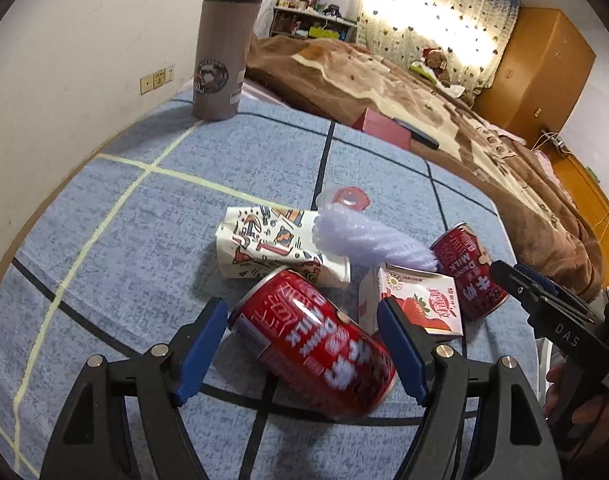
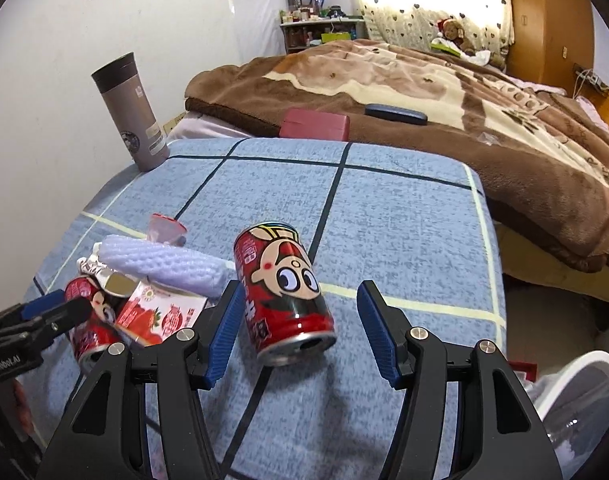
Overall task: Collect trash
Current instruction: 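Grasp the red Drink Milk can with the left tool while the right tool grasps the cartoon-face red can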
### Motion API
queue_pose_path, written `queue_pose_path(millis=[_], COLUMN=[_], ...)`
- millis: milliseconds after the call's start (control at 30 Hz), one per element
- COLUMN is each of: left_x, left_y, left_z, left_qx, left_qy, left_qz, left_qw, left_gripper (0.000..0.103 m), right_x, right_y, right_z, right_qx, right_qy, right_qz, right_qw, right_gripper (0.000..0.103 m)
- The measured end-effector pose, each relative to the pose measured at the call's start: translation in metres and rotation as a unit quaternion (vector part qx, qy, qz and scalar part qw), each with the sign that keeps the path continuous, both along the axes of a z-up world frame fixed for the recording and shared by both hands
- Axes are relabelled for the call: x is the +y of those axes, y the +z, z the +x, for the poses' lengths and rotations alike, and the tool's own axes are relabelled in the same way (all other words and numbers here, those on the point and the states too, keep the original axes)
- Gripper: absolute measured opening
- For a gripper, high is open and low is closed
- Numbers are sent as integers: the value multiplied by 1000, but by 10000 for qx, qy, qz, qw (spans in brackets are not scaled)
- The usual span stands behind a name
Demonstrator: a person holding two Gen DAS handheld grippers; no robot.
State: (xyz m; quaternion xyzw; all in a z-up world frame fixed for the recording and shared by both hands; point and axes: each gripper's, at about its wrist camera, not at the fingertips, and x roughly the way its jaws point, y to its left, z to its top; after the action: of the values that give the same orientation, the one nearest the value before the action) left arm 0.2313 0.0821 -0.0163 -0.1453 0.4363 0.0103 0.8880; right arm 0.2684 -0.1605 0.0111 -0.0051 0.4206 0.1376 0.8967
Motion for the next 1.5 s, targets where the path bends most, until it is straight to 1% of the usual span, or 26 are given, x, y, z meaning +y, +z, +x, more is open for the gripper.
queue_pose_path(millis=[133, 267, 433, 500, 567, 667, 833, 933, 1033, 1100, 1133, 1267, 1500], left_x=[-5, -7, -3, 1, 5, 12, 15, 17, 15, 12, 11, 10, 7], left_y=[-11, -20, -20, -17, -13, -14, -15, -18, -22, -22, -21, -21, -17], left_z=[6, 4, -8, -12, -17, -17, -15, -15, -13, -14, -14, -13, -17], left_qx=[195, 339, 321, 323, 213, 199, 222, 247, 308, 270, 260, 223, 150], left_qy=[-71, -170, -235, -184, -165, -175, -186, -203, -283, -324, -335, -368, -427], left_qz=[14, 57, 168, 244, 311, 228, 205, 81, -1, 45, 53, 80, 43], left_qw=[9998, 9993, 9991, 9990, 9992, 9994, 9994, 9995, 9991, 9991, 9991, 9990, 9990], left_gripper=[79, 79, 79, 79, 79, 79, 79, 74, 67, 56, 54, 54, 54], right_x=[4, 7, 11, 11, 11, 14, 18, 18, 18, 17, 16, 16, 11], right_y=[-5, -9, -10, -10, -12, -15, -18, -20, -21, -20, -20, -19, -16], right_z=[5, 6, 5, 5, 5, 6, 7, 7, 7, 5, 4, 1, -6], right_qx=[106, 184, 221, 238, 278, 340, 367, 370, 408, 372, 348, 260, 168], right_qy=[75, 170, 245, 268, 287, 295, 309, 274, 257, 231, 211, 145, 32], right_qz=[-35, -24, -73, -67, -35, 0, -16, -25, -55, -36, -30, -78, 73], right_qw=[9999, 9997, 9994, 9993, 9992, 9990, 9988, 9989, 9988, 9990, 9992, 9995, 9998], right_gripper=[60, 60, 60, 60, 60, 60, 60, 60, 59, 58, 58, 57, 56])
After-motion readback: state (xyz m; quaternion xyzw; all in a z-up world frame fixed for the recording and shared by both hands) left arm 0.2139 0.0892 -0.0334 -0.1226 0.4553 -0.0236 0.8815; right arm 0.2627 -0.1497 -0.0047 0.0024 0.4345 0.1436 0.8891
